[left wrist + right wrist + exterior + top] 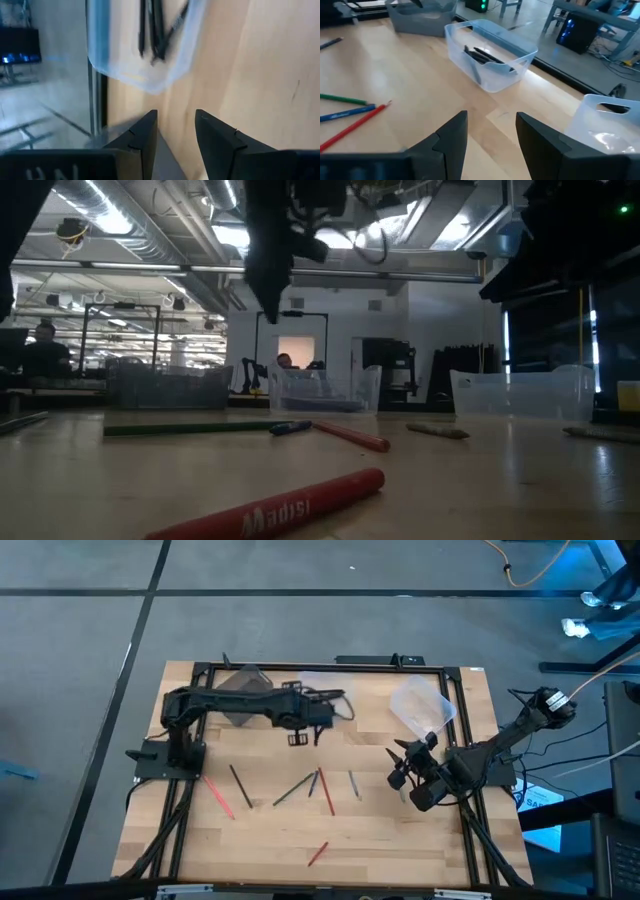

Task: Sort crayons/erasers/pens/pencils in bins
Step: Put the red pencil into the black bin

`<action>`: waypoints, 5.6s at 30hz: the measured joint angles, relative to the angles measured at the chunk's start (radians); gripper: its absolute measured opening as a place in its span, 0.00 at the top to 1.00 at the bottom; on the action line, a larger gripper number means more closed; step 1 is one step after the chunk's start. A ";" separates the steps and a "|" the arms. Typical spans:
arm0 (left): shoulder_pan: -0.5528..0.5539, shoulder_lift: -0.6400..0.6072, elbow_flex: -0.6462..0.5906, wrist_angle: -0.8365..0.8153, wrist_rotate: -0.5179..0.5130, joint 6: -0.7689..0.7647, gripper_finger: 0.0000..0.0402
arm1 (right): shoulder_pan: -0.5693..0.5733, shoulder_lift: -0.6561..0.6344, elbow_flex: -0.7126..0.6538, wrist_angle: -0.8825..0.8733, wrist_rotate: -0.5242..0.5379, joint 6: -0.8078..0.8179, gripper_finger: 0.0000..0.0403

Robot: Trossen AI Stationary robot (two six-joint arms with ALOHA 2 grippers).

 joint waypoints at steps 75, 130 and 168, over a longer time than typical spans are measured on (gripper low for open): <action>-0.200 0.184 -0.259 0.829 0.707 0.512 0.61 | -0.082 0.025 0.000 0.187 -0.124 -0.267 0.57; -0.150 0.098 -0.265 0.762 0.285 0.475 0.97 | -0.082 0.025 0.000 0.180 -0.121 -0.259 0.57; 0.434 -0.465 -0.363 0.137 0.072 -0.171 0.93 | -0.081 0.025 0.000 0.164 -0.132 -0.237 0.57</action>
